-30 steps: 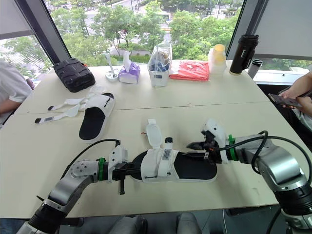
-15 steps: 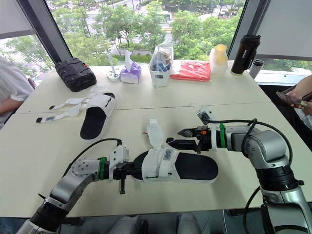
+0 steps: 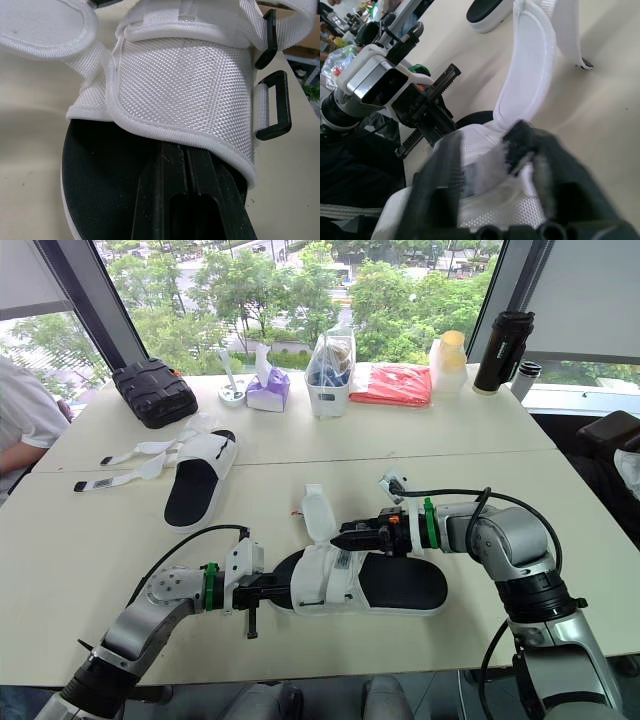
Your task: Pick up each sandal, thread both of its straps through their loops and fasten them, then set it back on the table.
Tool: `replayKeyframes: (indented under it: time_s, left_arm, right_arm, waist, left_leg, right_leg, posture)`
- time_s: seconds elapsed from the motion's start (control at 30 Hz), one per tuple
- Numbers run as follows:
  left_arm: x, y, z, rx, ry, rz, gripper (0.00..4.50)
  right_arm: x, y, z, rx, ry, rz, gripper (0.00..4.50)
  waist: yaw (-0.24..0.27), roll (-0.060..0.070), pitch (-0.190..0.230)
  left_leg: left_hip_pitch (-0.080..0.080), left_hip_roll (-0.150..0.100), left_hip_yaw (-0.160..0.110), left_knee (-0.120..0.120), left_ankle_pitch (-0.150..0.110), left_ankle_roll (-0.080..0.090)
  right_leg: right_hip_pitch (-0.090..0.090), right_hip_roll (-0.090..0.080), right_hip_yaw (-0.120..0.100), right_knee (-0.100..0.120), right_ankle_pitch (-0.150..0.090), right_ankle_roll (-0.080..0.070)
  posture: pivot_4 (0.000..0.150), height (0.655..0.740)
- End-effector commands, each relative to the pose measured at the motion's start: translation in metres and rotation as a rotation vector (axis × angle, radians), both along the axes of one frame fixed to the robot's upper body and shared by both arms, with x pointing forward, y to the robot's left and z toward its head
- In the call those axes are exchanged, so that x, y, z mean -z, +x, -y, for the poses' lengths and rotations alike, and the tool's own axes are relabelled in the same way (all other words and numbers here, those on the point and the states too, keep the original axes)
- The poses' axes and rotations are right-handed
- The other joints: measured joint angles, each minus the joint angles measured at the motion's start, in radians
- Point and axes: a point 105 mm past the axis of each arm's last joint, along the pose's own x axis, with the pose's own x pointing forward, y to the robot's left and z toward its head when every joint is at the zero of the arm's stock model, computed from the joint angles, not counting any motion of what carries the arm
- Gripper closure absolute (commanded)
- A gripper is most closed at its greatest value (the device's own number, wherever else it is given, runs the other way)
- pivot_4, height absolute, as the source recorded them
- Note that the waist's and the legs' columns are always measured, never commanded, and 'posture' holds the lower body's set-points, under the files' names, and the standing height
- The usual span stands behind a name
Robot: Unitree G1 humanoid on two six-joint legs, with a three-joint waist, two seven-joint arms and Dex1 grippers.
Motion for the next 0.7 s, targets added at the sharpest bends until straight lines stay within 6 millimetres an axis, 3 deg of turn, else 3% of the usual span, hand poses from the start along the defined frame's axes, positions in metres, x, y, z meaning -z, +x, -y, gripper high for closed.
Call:
replayKeyframes:
  time_s: [0.03,0.2,0.33,0.47,0.7]
  left_arm:
    - [0.027,-0.009,0.000,-0.003,0.071,-0.091,4.50]
    - [0.033,-0.013,0.000,0.033,0.121,-0.110,4.50]
    - [0.038,-0.016,-0.002,0.053,0.163,-0.115,4.50]
    - [0.044,-0.017,-0.004,0.076,0.208,-0.120,4.50]
    - [0.047,-0.017,-0.003,0.087,0.224,-0.118,4.50]
  right_arm:
    - [-0.015,-0.001,-0.005,-0.029,0.019,0.061,4.36]
    - [-0.028,-0.005,-0.003,-0.051,-0.005,0.127,4.44]
    - [-0.049,-0.012,-0.004,-0.083,0.009,0.182,4.44]
    - [-0.082,-0.035,-0.016,-0.192,0.037,0.268,4.44]
    - [-0.092,-0.041,-0.022,-0.225,0.027,0.318,4.44]
  waist:
    - [0.000,0.000,0.000]
    - [0.000,0.000,0.000]
    - [0.000,0.000,0.000]
    - [0.000,0.000,0.000]
    - [0.002,-0.002,-0.002]
  left_leg:
    - [0.000,0.000,0.000,0.000,0.000,0.000]
    - [0.000,0.000,0.000,0.000,0.000,0.000]
    - [0.000,0.000,0.000,0.000,0.000,0.000]
    - [-0.001,0.000,0.000,0.000,0.000,0.000]
    - [-0.001,0.000,-0.001,0.000,0.000,0.000]
  right_leg:
    - [0.000,0.000,0.000,0.000,0.000,0.000]
    - [0.000,0.000,0.000,0.000,0.000,0.000]
    - [0.000,0.000,0.000,0.000,0.000,0.000]
    - [-0.001,0.000,0.000,0.000,0.000,0.000]
    - [0.000,0.000,-0.001,-0.001,0.000,0.000]
  posture:
    - [0.150,0.7400]
    - [0.150,0.7400]
    - [0.150,0.7400]
    - [0.150,0.7400]
    - [0.150,0.7400]
